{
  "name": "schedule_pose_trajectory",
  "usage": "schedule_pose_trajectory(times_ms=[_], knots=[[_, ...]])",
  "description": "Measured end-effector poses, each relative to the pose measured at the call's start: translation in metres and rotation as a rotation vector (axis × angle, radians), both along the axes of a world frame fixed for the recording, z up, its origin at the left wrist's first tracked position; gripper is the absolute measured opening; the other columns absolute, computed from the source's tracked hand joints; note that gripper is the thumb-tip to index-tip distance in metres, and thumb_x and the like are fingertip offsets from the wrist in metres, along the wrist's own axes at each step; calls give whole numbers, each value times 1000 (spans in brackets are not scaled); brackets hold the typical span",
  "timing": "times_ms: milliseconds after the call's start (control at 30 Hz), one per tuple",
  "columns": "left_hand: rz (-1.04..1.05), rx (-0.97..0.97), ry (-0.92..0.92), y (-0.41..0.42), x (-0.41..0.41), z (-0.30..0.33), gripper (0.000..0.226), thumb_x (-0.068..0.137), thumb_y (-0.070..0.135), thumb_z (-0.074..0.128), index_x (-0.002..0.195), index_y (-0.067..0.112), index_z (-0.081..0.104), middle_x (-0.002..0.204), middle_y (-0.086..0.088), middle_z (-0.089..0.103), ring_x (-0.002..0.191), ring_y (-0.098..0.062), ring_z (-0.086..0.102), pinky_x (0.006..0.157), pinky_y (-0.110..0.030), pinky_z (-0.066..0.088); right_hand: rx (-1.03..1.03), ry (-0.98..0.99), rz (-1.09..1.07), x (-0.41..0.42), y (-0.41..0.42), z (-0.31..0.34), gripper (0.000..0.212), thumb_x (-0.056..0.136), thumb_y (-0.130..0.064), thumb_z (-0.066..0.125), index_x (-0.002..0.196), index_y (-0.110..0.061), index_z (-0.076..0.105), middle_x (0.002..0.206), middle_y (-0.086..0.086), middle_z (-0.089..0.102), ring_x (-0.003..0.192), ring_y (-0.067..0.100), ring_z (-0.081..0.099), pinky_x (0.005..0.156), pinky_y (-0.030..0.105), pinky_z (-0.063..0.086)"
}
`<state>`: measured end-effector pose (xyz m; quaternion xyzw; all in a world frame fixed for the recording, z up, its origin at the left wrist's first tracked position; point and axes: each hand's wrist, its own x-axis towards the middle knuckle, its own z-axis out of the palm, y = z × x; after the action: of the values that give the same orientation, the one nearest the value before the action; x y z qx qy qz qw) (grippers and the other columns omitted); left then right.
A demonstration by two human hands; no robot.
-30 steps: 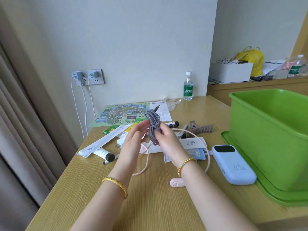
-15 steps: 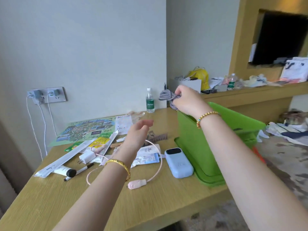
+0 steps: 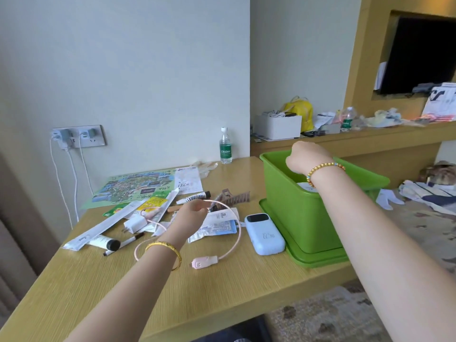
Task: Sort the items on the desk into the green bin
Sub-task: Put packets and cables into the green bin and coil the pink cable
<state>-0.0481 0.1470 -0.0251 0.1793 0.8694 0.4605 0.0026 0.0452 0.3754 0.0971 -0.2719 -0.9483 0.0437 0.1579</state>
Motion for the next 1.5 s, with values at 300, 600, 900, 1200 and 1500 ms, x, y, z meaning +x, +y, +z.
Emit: schedule_pose_trajectory(times_ms=[300, 600, 900, 1200, 1500], knots=[[-47, -271, 80, -42, -6, -25, 34, 85, 6, 49, 115, 17, 62, 120, -1, 62, 105, -14, 56, 85, -20, 40, -90, 97, 491, -45, -101, -50, 23, 90, -7, 38, 96, -8, 60, 99, 9, 63, 86, 26, 60, 75, 36, 52], [-153, -579, 225, -32, -10, -52, 48, 89, 25, 53, 136, 20, 44, 140, -2, 46, 128, -21, 42, 103, -32, 39, -120, -156, 549, -79, -92, -146, 36, 92, -3, 38, 124, -11, 53, 122, 12, 56, 99, 24, 53, 72, 32, 48], [-134, -943, 466, -21, -23, -57, 35, 96, 23, 39, 128, 13, 50, 138, -7, 45, 129, -27, 35, 95, -41, 41, 33, -394, 482, -97, -82, -160, 36, 91, -24, 37, 126, -16, 43, 136, 8, 43, 123, 27, 31, 98, 43, 26], [-119, -923, 524, -25, -22, -65, 26, 92, 2, 38, 116, 7, 45, 119, -13, 47, 109, -32, 48, 77, -41, 46, 92, -333, 486, -94, -89, -161, 33, 90, -10, 41, 122, -11, 47, 132, 13, 40, 124, 29, 34, 105, 43, 29], [-68, -957, 637, -38, -13, -69, 24, 95, 12, 38, 116, 10, 49, 120, -9, 51, 112, -28, 46, 76, -36, 42, -147, -207, 509, -89, -86, -155, 24, 98, -34, 38, 106, -21, 56, 100, 2, 65, 98, 23, 55, 93, 39, 30]])
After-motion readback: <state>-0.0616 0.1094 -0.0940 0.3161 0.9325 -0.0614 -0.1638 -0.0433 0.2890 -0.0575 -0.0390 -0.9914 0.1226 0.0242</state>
